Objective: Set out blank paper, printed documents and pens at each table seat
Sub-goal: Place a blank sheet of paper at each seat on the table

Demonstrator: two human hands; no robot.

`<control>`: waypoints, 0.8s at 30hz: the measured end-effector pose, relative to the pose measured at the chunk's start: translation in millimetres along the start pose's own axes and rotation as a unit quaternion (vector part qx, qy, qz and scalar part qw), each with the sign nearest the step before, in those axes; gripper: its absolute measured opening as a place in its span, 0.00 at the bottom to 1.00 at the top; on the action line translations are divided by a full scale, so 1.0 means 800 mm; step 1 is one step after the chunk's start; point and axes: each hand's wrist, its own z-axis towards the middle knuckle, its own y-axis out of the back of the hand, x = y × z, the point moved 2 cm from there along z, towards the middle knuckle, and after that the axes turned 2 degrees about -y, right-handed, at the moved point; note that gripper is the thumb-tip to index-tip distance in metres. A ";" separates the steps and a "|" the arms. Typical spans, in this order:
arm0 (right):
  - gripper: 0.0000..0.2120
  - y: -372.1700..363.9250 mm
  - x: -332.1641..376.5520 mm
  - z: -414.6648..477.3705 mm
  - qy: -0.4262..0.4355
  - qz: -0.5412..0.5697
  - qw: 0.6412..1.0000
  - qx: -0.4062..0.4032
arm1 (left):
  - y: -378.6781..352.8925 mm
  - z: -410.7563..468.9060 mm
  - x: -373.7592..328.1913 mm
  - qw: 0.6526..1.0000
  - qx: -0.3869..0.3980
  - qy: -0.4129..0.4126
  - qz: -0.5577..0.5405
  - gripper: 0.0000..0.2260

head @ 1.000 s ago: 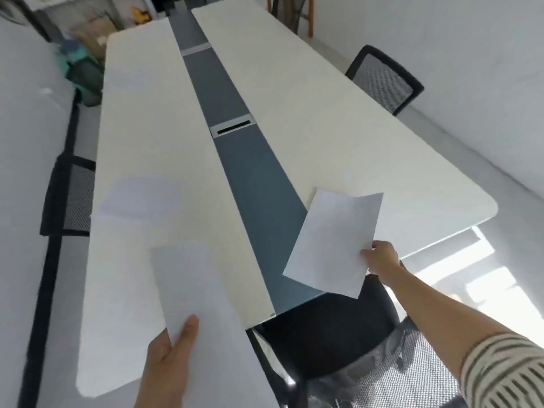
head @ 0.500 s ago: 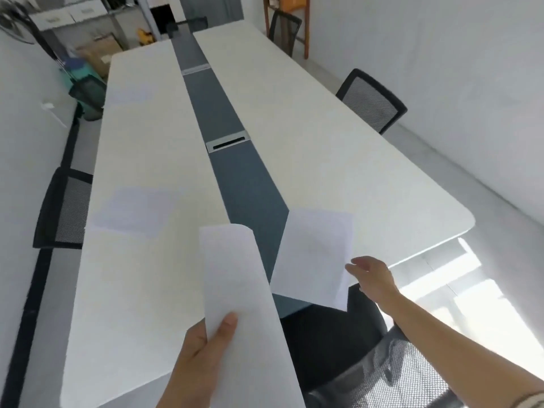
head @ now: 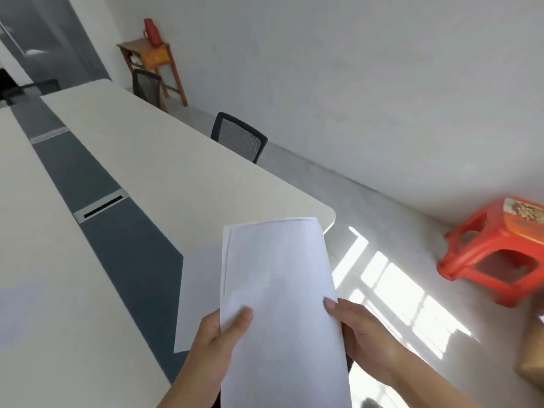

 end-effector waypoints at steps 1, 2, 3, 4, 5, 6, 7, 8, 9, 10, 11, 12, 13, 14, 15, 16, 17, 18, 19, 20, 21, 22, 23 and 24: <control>0.18 0.023 0.010 -0.005 0.025 -0.003 1.000 -0.018 | -0.019 0.009 0.001 1.000 0.005 -0.004 0.010 0.16; 0.16 0.049 0.020 -0.009 0.045 -0.004 0.998 -0.040 | -0.042 0.017 0.002 1.000 0.014 -0.009 0.015 0.16; 0.13 0.074 0.029 -0.014 0.061 -0.003 0.996 -0.064 | -0.064 0.026 0.005 1.000 0.021 -0.011 0.018 0.16; 0.11 0.101 0.037 -0.018 0.076 -0.002 0.993 -0.085 | -0.090 0.036 0.008 0.999 0.032 -0.011 0.018 0.16; 0.09 0.130 0.046 -0.023 0.088 -0.002 0.991 -0.104 | -0.118 0.045 0.011 0.999 0.038 -0.009 0.019 0.16; 0.08 0.160 0.056 -0.027 0.097 -0.003 0.988 -0.121 | -0.148 0.053 0.015 0.999 0.044 -0.006 0.020 0.16; 0.08 0.191 0.065 -0.031 0.103 -0.005 0.985 -0.135 | -0.179 0.062 0.016 0.999 0.050 -0.003 0.021 0.16; 0.08 0.222 0.074 -0.035 0.106 -0.005 0.984 -0.146 | -0.211 0.070 0.019 0.998 0.060 -0.001 0.017 0.15; 0.09 0.251 0.082 -0.039 0.109 -0.002 0.982 -0.153 | -0.242 0.078 0.021 0.998 0.068 0.006 0.015 0.15; 0.12 0.281 0.087 -0.043 0.111 0.006 0.981 -0.162 | -0.272 0.085 0.023 0.997 0.077 0.013 0.013 0.15; 0.15 0.311 0.091 -0.046 0.114 0.018 0.977 -0.177 | -0.299 0.092 0.024 0.996 0.081 0.016 0.014 0.15; 0.19 0.339 0.096 -0.051 0.118 0.037 0.973 -0.197 | -0.323 0.098 0.023 0.996 0.087 0.016 0.019 0.15; 0.22 0.366 0.100 -0.054 0.123 0.059 0.967 -0.215 | -0.346 0.104 0.021 0.995 0.090 0.014 0.029 0.15; 0.23 0.390 0.106 -0.056 0.134 0.071 0.960 -0.235 | -0.366 0.111 0.019 0.995 0.093 0.013 0.034 0.16; 0.24 0.412 0.114 -0.056 0.144 0.074 0.954 -0.254 | -0.384 0.120 0.016 0.994 0.098 0.016 0.041 0.16; 0.26 0.431 0.122 -0.055 0.149 0.069 0.949 -0.269 | -0.400 0.131 0.014 0.994 0.099 0.022 0.040 0.16; 0.29 0.448 0.132 -0.050 0.157 0.067 0.946 -0.277 | -0.413 0.143 0.012 0.994 0.100 0.031 0.039 0.14; 0.29 0.461 0.141 -0.042 0.164 0.068 0.944 -0.277 | -0.425 0.156 0.011 0.993 0.107 0.037 0.034 0.14; 0.29 0.472 0.151 -0.031 0.172 0.070 0.944 -0.272 | -0.435 0.169 0.008 0.993 0.108 0.043 0.032 0.16; 0.30 0.481 0.162 -0.020 0.180 0.068 0.946 -0.261 | -0.445 0.183 0.006 0.994 0.098 0.045 0.024 0.21; 0.30 0.487 0.176 -0.010 0.187 0.063 0.948 -0.251 | -0.451 0.200 0.008 0.996 0.077 0.049 0.007 0.27; 0.29 0.495 0.190 0.004 0.189 0.063 0.951 -0.236 | -0.457 0.218 0.006 0.997 0.053 0.052 -0.014 0.31; 0.25 0.504 0.203 0.019 0.192 0.069 0.953 -0.226 | -0.462 0.237 0.005 0.998 0.031 0.056 -0.019 0.33; 0.21 0.514 0.217 0.034 0.190 0.076 0.953 -0.222 | -0.467 0.259 0.004 0.998 0.018 0.066 -0.017 0.33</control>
